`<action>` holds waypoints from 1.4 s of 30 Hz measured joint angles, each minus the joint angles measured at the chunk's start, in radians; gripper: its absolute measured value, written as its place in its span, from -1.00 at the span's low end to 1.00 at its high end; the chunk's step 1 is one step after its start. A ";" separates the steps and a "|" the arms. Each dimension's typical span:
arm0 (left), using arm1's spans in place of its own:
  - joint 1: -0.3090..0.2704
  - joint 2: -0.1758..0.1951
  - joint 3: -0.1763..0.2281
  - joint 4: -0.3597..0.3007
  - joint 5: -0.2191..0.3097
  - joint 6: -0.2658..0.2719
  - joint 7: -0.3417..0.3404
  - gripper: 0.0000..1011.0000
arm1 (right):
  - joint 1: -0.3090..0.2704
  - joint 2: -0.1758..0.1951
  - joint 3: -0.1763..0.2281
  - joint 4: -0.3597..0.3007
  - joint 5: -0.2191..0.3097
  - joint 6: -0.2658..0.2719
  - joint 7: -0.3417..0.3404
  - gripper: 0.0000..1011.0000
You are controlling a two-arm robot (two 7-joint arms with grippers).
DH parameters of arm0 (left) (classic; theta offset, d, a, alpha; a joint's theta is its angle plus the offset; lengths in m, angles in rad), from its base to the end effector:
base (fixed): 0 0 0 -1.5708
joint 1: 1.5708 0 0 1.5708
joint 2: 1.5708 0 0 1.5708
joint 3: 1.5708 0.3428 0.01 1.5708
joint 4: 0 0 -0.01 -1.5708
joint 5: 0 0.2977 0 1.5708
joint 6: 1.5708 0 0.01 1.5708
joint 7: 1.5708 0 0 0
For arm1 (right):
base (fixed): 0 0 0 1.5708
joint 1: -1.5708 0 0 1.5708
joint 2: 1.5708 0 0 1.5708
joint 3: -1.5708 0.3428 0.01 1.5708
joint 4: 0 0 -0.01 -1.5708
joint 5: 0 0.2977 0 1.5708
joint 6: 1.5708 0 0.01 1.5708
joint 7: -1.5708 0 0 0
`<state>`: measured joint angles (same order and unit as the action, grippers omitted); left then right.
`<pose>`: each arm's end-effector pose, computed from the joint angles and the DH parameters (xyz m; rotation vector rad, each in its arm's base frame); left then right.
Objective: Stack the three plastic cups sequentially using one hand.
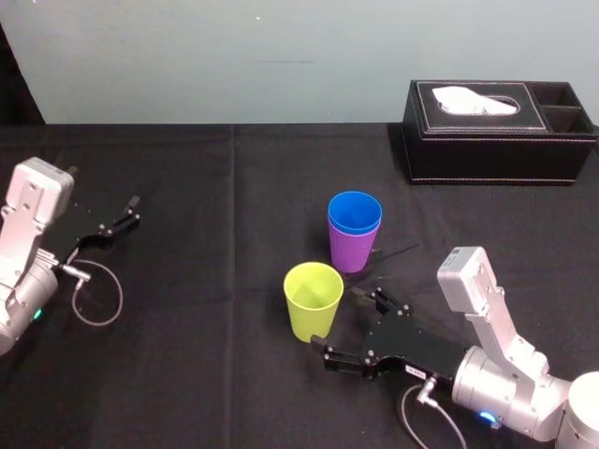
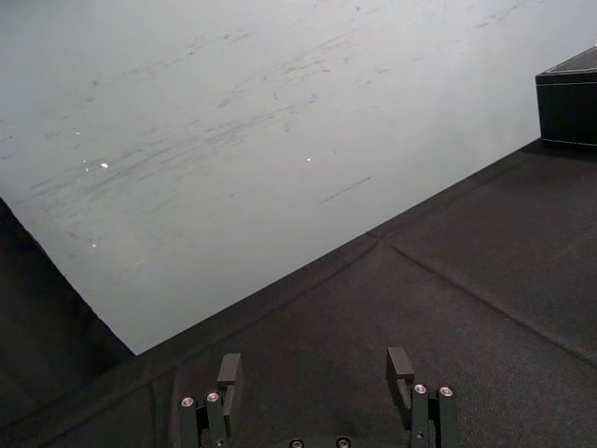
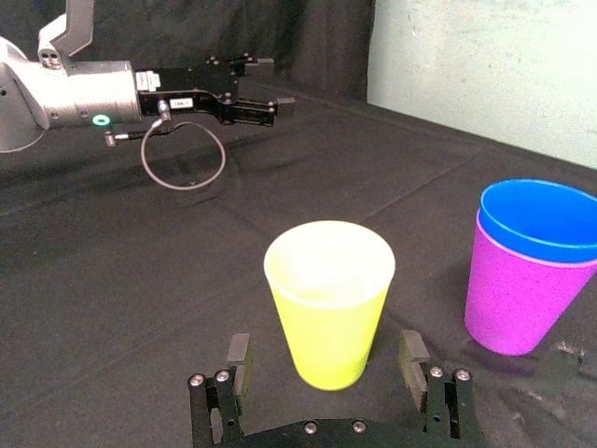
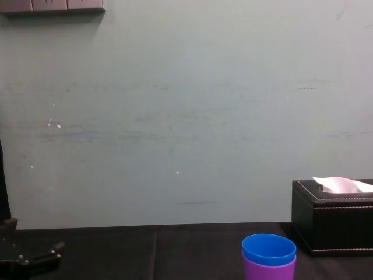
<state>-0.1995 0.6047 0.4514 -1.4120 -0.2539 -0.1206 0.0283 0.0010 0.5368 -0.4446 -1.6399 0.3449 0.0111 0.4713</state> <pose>0.3562 0.1156 -0.3427 0.3044 -0.2851 1.2479 0.2871 -0.0522 -0.3546 -0.2246 0.0263 -0.6645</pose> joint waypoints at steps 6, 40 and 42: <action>0.000 0.000 0.000 0.000 0.000 0.000 0.000 1.00 | 0.008 -0.012 -0.001 0.009 -0.014 -0.005 0.001 0.98; 0.000 0.000 0.000 0.000 0.000 0.000 0.000 1.00 | 0.095 -0.093 -0.031 0.112 -0.063 -0.003 0.016 0.98; 0.000 0.000 0.000 0.000 0.000 0.000 0.000 1.00 | 0.100 -0.097 -0.033 0.116 -0.067 -0.002 0.015 0.98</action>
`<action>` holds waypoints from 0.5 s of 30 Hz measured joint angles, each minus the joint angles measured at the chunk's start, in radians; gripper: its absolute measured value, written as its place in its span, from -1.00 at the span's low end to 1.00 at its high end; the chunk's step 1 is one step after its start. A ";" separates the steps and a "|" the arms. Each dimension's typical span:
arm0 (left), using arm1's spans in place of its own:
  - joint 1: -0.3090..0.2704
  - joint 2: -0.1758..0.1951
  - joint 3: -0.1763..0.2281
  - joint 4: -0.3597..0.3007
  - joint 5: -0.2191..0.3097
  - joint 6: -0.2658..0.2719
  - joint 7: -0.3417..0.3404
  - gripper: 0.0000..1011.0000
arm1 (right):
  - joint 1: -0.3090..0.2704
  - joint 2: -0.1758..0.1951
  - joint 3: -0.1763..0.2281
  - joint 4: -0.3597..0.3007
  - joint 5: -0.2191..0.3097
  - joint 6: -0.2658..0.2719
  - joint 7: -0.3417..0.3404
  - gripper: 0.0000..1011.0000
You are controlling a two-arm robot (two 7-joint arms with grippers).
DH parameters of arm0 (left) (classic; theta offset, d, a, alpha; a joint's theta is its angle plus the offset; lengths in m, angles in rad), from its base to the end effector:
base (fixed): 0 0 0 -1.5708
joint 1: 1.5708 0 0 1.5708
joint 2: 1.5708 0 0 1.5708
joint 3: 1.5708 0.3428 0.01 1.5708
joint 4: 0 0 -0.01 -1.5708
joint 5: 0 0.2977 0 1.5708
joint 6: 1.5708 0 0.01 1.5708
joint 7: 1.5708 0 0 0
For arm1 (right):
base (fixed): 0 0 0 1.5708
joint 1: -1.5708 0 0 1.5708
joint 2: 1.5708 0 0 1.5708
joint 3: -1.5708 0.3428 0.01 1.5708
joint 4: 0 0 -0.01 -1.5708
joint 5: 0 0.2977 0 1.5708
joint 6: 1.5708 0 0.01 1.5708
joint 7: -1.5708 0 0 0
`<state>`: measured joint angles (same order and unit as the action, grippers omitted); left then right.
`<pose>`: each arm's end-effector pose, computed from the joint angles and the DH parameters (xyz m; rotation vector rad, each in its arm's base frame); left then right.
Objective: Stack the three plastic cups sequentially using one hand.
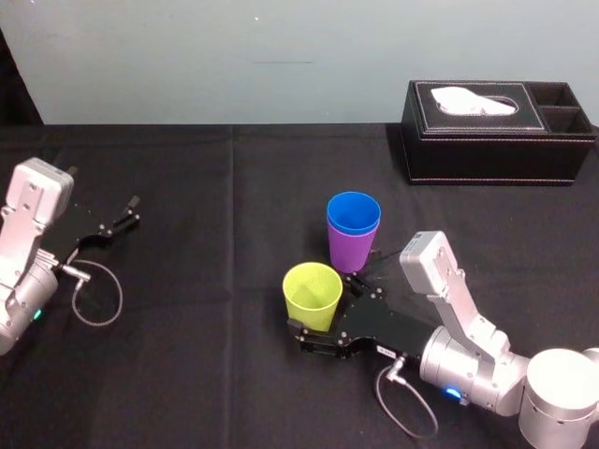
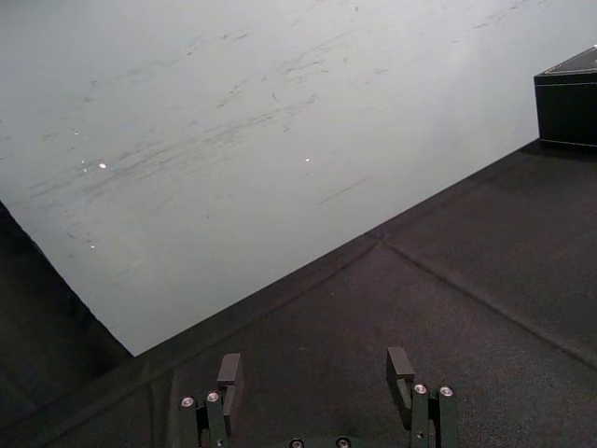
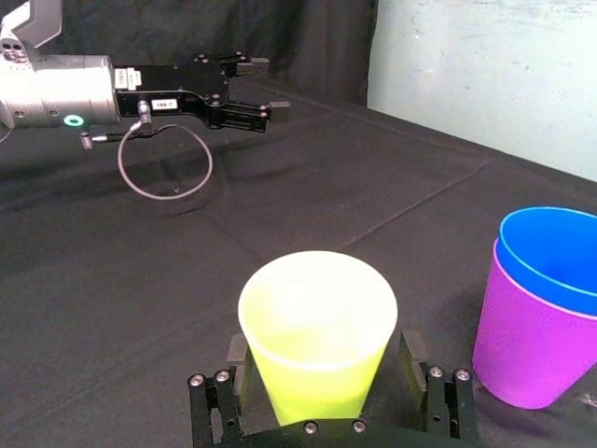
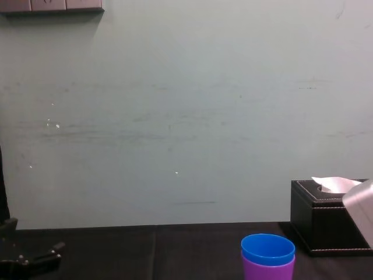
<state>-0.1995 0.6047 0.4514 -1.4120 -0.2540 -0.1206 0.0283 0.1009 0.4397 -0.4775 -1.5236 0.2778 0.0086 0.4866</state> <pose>0.3562 0.1156 -0.3427 0.3044 -0.2850 1.2480 0.3197 -0.0246 -0.3641 -0.2301 0.0037 -0.6587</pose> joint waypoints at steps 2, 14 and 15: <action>0.000 0.000 0.000 0.000 0.000 0.000 0.000 1.00 | 0.003 -0.003 -0.001 0.003 -0.002 0.000 0.000 0.98; 0.000 0.000 0.000 0.000 0.000 0.000 0.000 1.00 | 0.015 -0.012 -0.009 0.012 -0.018 -0.002 -0.003 0.98; 0.000 0.000 0.000 0.000 0.000 0.000 0.000 1.00 | 0.015 -0.012 -0.009 0.012 -0.018 -0.002 -0.003 0.98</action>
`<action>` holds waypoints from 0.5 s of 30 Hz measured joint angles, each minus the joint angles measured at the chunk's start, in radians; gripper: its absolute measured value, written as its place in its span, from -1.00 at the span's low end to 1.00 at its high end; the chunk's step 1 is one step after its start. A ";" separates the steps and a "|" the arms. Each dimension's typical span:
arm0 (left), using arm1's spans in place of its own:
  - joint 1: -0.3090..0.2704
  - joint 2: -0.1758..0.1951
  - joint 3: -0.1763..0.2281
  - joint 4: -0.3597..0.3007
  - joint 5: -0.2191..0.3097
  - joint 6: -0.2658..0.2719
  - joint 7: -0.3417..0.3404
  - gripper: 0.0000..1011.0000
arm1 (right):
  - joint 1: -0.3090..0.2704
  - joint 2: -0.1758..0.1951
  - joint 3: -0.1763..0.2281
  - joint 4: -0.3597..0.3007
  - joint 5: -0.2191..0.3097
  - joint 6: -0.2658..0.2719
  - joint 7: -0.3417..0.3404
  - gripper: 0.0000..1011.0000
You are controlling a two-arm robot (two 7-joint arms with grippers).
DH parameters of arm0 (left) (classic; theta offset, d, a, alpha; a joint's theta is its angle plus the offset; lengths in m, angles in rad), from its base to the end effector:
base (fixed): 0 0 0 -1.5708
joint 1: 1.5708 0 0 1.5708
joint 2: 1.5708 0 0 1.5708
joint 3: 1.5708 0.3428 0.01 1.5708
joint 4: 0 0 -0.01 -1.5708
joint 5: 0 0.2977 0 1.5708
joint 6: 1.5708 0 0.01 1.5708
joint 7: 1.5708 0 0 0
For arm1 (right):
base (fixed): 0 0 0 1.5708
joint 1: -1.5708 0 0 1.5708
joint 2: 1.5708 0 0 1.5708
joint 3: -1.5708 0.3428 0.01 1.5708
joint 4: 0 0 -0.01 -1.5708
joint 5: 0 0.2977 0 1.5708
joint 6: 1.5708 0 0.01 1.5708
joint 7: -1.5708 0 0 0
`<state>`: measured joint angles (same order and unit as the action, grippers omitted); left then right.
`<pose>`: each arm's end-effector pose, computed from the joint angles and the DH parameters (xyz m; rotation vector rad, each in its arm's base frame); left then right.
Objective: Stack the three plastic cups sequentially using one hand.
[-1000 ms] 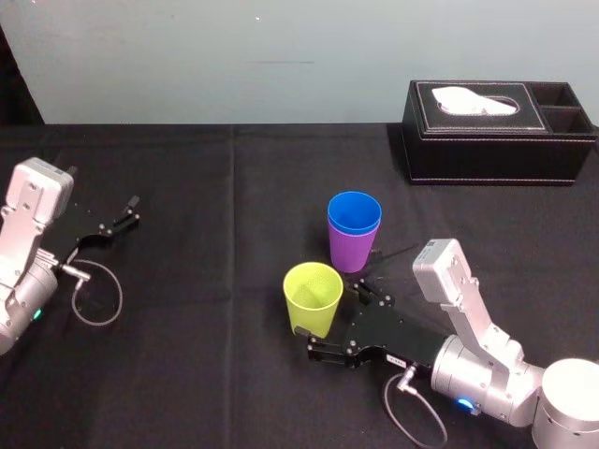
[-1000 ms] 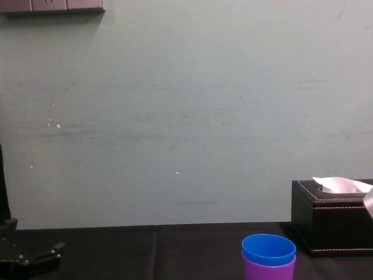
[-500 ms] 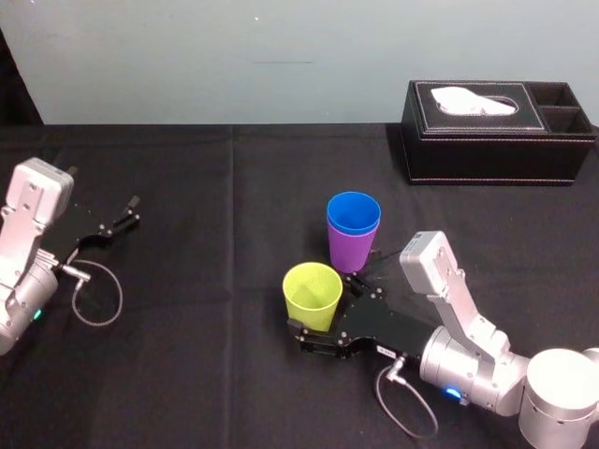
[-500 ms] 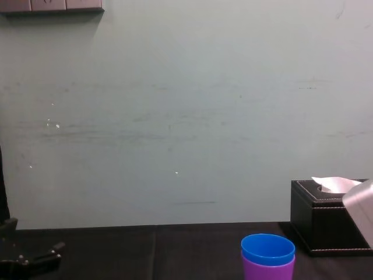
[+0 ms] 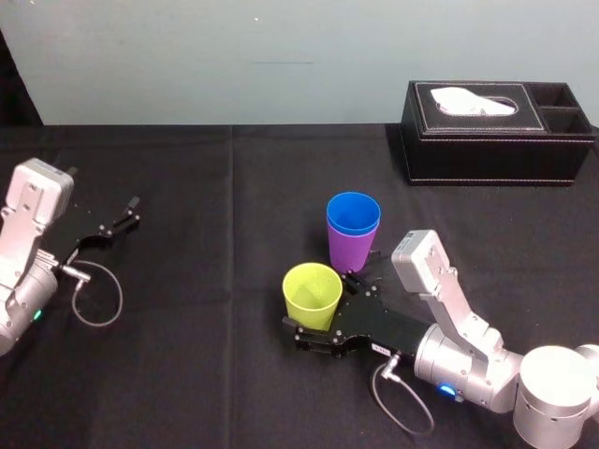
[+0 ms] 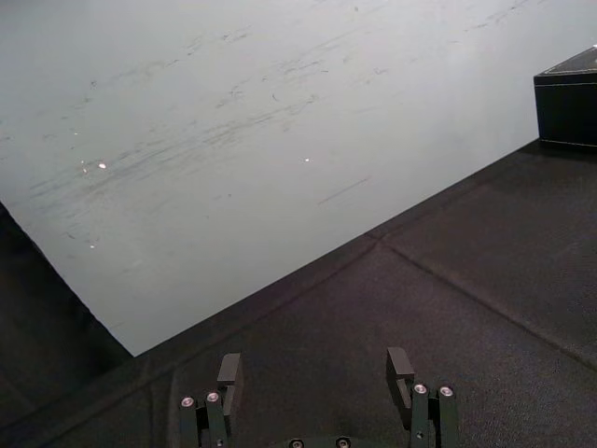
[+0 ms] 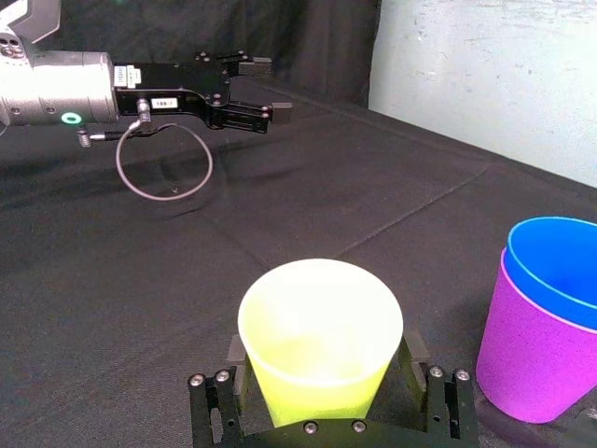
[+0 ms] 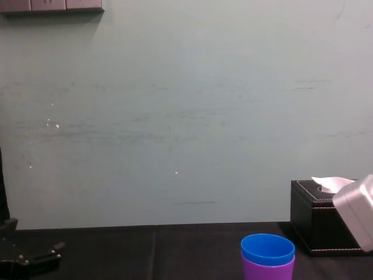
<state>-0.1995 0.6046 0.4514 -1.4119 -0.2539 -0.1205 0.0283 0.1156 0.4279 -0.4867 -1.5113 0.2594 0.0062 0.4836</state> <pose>0.3562 0.1156 -0.3428 0.3045 -0.2849 1.2480 0.3240 -0.0193 -0.3642 -0.2363 -0.0108 -0.6556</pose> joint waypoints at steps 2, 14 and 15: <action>0.000 0.000 0.000 0.000 0.000 0.000 0.000 1.00 | 0.000 0.000 0.000 0.000 0.000 0.000 0.000 0.98; 0.000 0.000 0.000 0.000 0.000 0.000 0.000 1.00 | -0.001 0.001 0.002 0.000 0.004 0.000 0.000 0.56; 0.000 0.000 0.000 0.000 0.000 0.000 0.000 1.00 | -0.002 0.001 0.002 0.000 0.005 0.000 0.000 0.53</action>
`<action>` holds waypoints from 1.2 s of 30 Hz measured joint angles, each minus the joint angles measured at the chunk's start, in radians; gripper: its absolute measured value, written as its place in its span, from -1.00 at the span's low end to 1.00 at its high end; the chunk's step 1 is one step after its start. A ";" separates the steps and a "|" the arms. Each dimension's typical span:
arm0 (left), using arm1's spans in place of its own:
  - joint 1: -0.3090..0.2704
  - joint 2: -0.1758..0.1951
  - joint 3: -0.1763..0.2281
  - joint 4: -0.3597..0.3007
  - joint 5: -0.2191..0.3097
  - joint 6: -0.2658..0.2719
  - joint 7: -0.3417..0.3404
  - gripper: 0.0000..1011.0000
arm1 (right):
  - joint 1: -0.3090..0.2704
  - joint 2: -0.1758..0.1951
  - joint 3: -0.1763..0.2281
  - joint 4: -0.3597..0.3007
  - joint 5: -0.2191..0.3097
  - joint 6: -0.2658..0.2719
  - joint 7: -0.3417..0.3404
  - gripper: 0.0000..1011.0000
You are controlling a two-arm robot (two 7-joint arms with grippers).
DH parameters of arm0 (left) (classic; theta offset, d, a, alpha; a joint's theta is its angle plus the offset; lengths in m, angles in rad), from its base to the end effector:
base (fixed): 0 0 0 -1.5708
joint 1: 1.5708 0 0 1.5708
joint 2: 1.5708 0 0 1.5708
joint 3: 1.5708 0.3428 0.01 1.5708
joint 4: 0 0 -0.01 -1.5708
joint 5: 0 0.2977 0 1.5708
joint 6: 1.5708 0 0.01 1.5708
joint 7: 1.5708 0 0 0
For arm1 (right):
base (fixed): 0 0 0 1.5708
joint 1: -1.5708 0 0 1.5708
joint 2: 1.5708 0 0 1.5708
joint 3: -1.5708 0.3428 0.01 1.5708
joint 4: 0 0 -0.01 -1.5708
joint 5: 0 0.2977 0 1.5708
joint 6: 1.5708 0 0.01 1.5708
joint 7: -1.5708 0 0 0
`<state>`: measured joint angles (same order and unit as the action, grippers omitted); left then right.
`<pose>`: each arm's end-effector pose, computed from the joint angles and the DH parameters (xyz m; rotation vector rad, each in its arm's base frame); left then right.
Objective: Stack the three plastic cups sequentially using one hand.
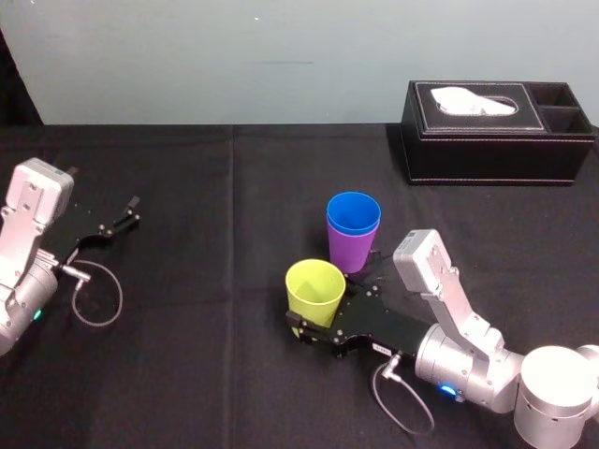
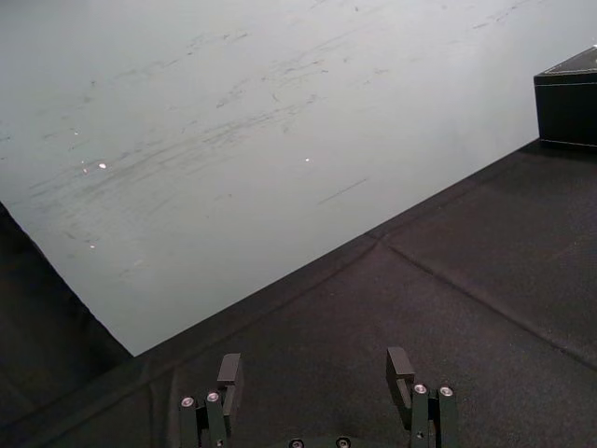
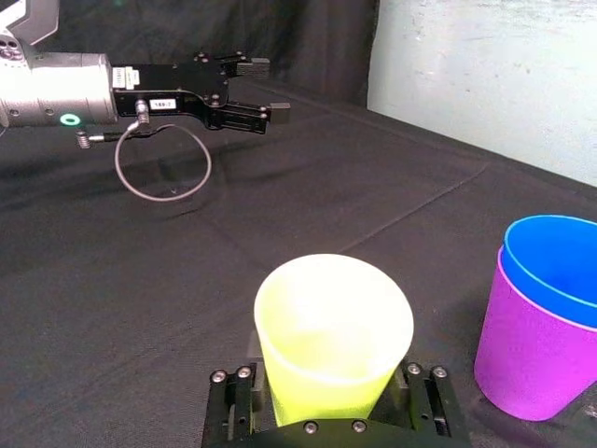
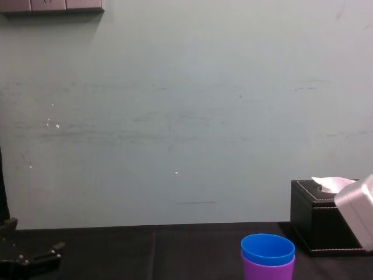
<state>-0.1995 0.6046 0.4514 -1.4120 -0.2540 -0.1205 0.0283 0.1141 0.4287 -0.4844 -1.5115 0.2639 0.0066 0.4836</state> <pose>0.3562 0.1156 -0.3427 0.3044 -0.2849 1.2480 0.3237 -0.0202 -0.3643 -0.2339 -0.0069 -0.6580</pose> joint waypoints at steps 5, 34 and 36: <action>0.000 0.000 0.000 0.000 0.000 0.000 0.000 1.00 | 0.000 0.000 0.001 0.000 0.001 0.000 0.000 0.43; 0.000 0.000 0.000 0.000 0.000 0.000 0.000 1.00 | 0.103 0.040 0.071 -0.174 0.054 0.177 -0.027 0.43; 0.000 0.000 0.000 0.000 0.000 0.000 0.000 1.00 | 0.129 0.034 0.086 -0.163 0.072 0.196 -0.035 0.43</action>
<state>-0.1995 0.6047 0.4514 -1.4120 -0.2539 -0.1205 0.0283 0.2434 0.4631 -0.3988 -1.6749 0.3362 0.2030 0.4487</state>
